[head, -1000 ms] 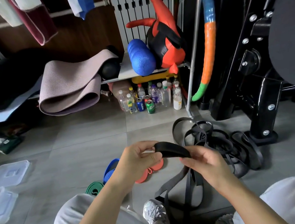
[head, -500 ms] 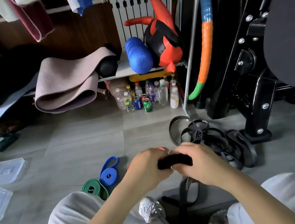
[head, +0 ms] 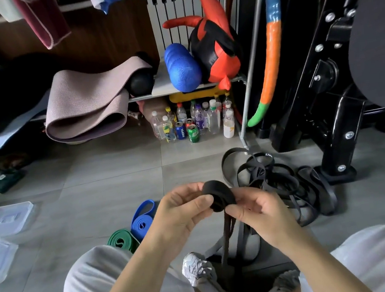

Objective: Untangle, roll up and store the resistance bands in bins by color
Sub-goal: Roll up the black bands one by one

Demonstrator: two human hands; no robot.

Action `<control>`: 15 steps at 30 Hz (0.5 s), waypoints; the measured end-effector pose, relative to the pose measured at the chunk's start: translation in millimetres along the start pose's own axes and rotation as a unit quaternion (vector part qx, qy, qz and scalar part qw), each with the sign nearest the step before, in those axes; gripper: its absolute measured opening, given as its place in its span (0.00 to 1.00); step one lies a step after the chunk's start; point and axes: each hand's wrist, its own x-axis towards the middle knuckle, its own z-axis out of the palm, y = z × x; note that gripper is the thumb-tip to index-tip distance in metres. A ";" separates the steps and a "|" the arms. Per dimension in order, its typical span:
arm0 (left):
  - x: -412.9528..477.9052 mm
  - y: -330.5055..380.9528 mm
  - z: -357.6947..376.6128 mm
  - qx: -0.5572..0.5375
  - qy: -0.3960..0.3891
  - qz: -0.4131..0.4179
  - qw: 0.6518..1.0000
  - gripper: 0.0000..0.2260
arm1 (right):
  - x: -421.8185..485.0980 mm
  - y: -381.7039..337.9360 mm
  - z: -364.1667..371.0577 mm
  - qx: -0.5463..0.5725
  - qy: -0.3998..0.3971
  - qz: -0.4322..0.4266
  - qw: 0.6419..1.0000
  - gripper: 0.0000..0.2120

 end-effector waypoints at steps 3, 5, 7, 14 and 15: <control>-1.5 -9.4 3.8 -0.098 0.006 -0.016 0.995 0.30 | -5.0 3.6 8.8 -0.002 0.008 -0.019 1.000 0.12; -3.4 -12.6 7.3 -0.116 -0.001 -0.020 0.993 0.29 | -6.4 4.2 9.7 -0.005 0.027 -0.025 0.999 0.12; -4.0 -15.1 10.1 -0.131 -0.009 -0.020 0.991 0.26 | -5.8 4.1 5.7 0.021 0.039 -0.023 0.999 0.08; -0.6 -7.0 4.7 0.074 -0.014 0.016 0.997 0.19 | 1.3 -0.8 -10.3 -0.090 0.018 0.029 0.995 0.07; 0.5 -2.6 3.3 0.156 -0.016 0.028 0.987 0.18 | 1.8 -1.3 -11.5 -0.102 0.013 0.035 0.994 0.09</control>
